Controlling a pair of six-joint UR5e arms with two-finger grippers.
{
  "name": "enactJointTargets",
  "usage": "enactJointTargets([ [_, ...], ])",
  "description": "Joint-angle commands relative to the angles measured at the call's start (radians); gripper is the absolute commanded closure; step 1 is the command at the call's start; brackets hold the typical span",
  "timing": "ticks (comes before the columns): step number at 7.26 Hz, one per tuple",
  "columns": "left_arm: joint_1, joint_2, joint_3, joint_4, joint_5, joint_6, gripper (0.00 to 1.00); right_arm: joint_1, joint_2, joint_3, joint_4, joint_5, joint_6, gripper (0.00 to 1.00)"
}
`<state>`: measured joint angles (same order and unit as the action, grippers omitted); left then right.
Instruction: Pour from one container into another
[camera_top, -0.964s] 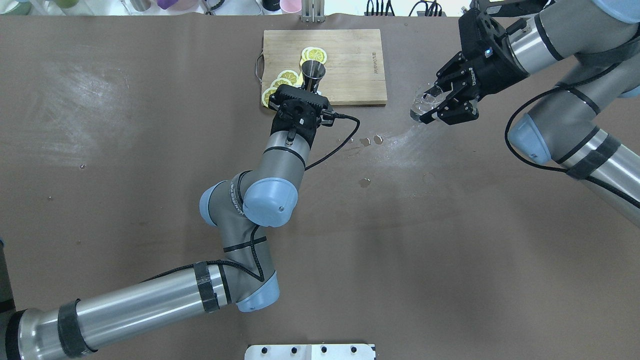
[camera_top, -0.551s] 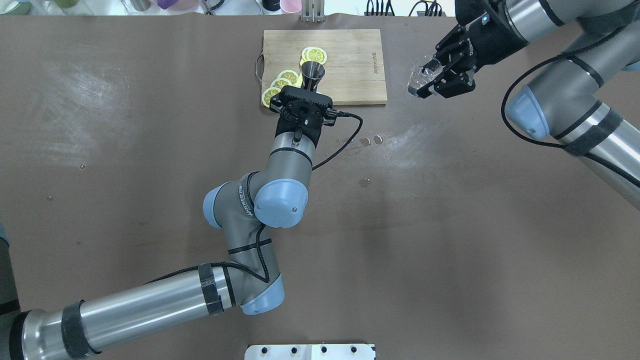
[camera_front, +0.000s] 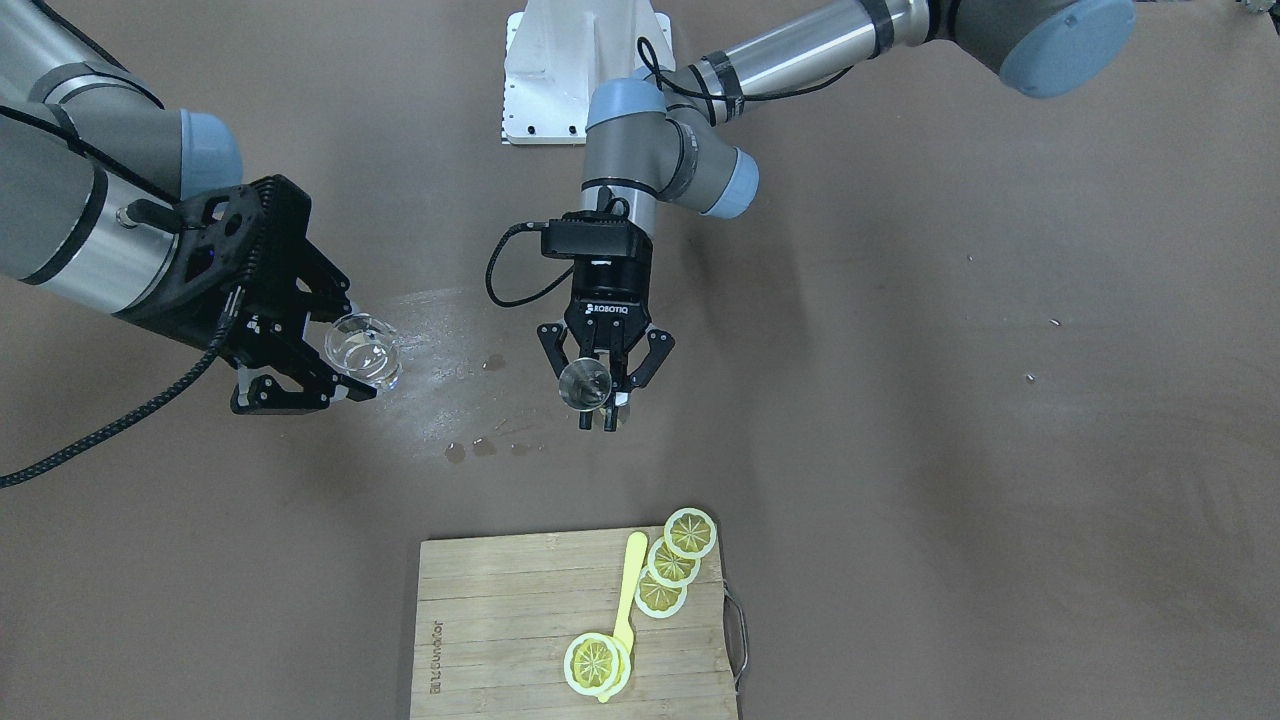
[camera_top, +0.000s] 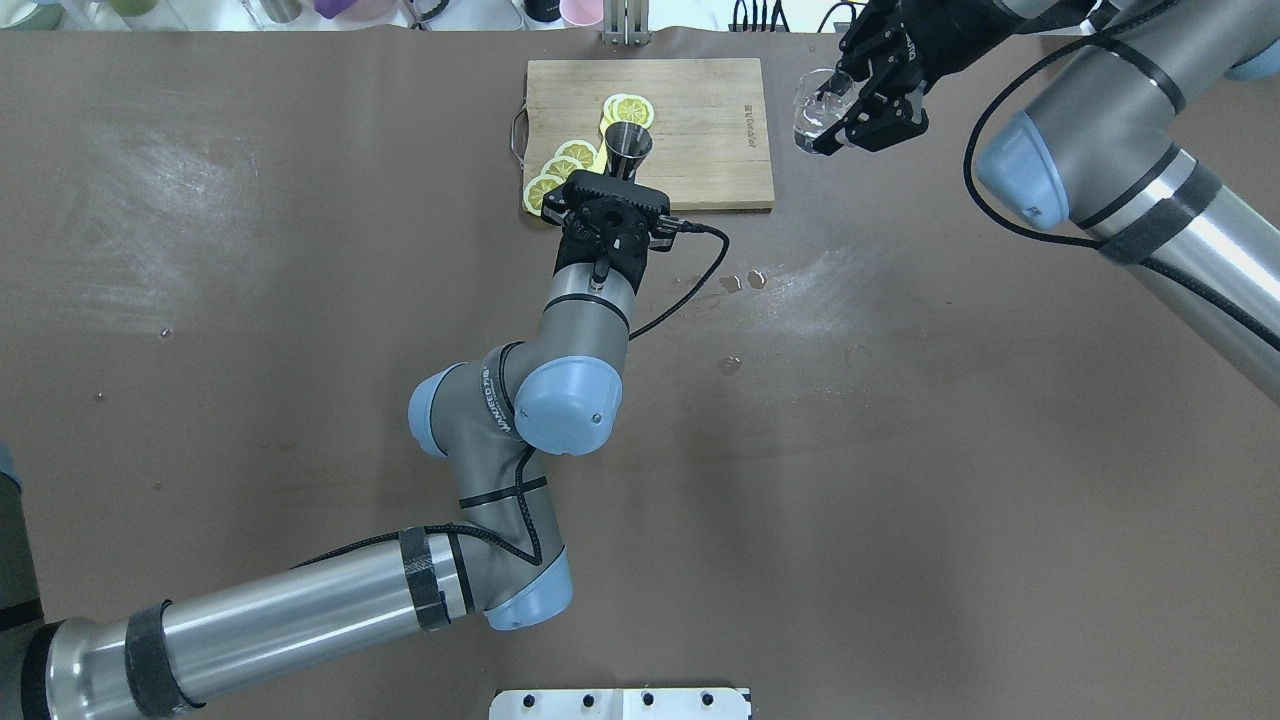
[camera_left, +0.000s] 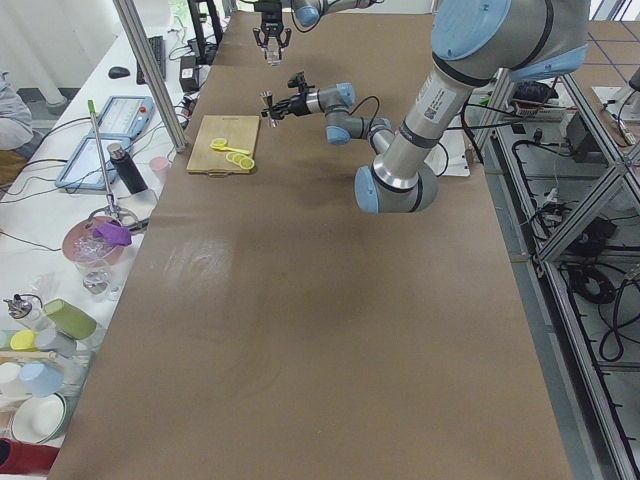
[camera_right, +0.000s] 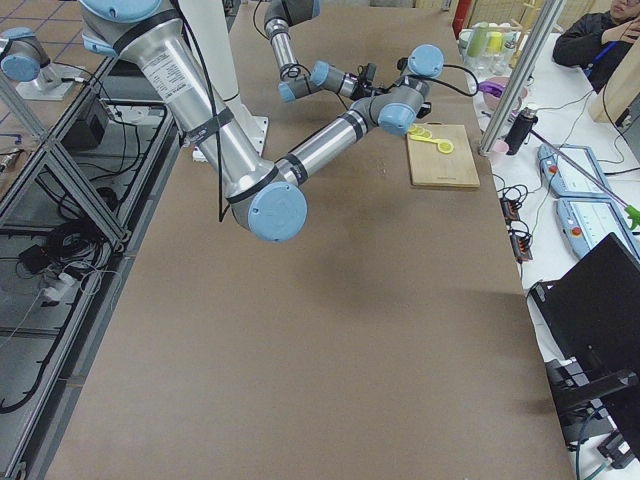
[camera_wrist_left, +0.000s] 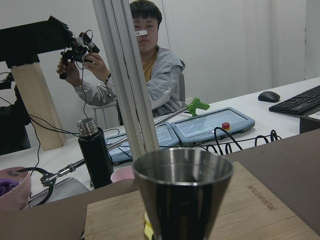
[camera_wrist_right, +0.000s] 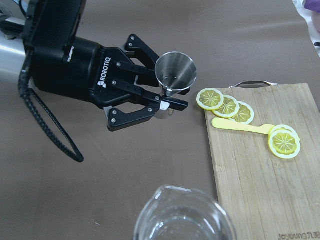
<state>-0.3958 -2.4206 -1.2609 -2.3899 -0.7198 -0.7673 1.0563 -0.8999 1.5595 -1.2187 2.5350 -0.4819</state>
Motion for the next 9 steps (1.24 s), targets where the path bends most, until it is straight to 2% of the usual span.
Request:
enactJointTargets([
  [1, 0.003, -0.003, 0.001, -0.003, -0.001, -0.003, 1.0, -0.024, 0.083, -0.012, -0.169, -0.059, -0.177, 1.0],
  [2, 0.005, -0.006, 0.0, -0.014, -0.003, -0.003, 1.0, -0.045, 0.122, -0.032, -0.22, -0.097, -0.211, 1.0],
  [4, 0.005, -0.002, 0.011, -0.069, 0.0, 0.003, 1.0, -0.061, 0.173, -0.091, -0.232, -0.102, -0.222, 1.0],
  [9, 0.008, -0.006, 0.012, -0.069, -0.003, 0.011, 1.0, -0.082, 0.254, -0.121, -0.395, -0.128, -0.233, 1.0],
])
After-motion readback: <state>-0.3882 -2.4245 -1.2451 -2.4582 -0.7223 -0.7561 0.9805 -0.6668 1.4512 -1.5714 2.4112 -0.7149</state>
